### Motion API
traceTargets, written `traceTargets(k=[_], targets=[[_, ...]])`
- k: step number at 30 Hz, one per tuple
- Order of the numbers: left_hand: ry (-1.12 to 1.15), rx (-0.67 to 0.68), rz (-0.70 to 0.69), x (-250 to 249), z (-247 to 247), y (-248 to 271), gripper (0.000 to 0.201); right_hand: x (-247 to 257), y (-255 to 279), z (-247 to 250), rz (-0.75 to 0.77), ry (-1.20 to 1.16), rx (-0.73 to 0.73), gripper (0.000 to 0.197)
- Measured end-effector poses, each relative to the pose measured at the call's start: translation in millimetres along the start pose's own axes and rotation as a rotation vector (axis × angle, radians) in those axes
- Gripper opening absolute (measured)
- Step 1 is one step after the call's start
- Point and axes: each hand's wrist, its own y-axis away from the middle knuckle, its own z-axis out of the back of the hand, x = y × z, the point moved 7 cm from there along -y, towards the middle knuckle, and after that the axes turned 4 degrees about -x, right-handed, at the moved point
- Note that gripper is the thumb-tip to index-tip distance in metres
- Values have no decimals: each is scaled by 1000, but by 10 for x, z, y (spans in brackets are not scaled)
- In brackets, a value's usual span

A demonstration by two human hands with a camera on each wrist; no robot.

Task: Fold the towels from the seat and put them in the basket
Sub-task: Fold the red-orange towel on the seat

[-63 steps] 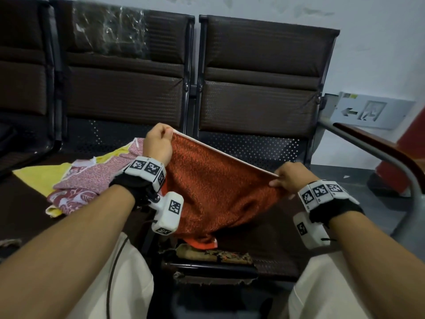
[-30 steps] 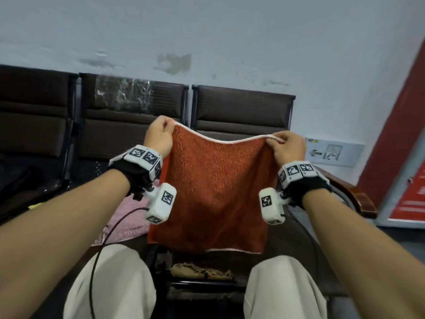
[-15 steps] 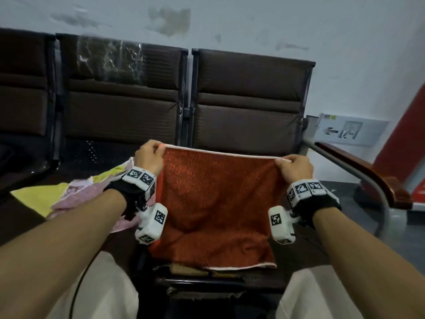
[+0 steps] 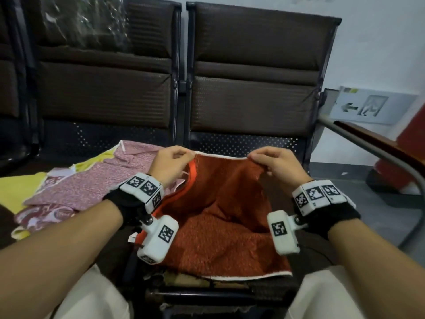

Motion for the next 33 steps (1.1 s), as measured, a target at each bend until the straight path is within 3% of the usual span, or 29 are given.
traceTargets(k=[3,5,8,10,12,15,26,33], targets=[[54,47,1,-56,-82,80,6,78,142,-296,-67,-259,327,16],[24,73,2,-23,-117,134,5,-2,190,-379,-53,-122,390,22],[-46,118,4,44,-179,182,4,-84,197,-410,128,360,275,10],[-46,147,2,57,-239,207,4,-24,190,-435,271,535,204,12],[-24,179,3,52,-304,229,5,76,179,-487,367,519,201,15],[22,243,1,34,-401,270,3,127,172,-530,370,449,214,13],[92,335,5,-1,-490,359,10,65,167,-577,412,597,162,10],[-162,329,-170,-87,-442,328,13,85,182,-571,379,521,196,12]])
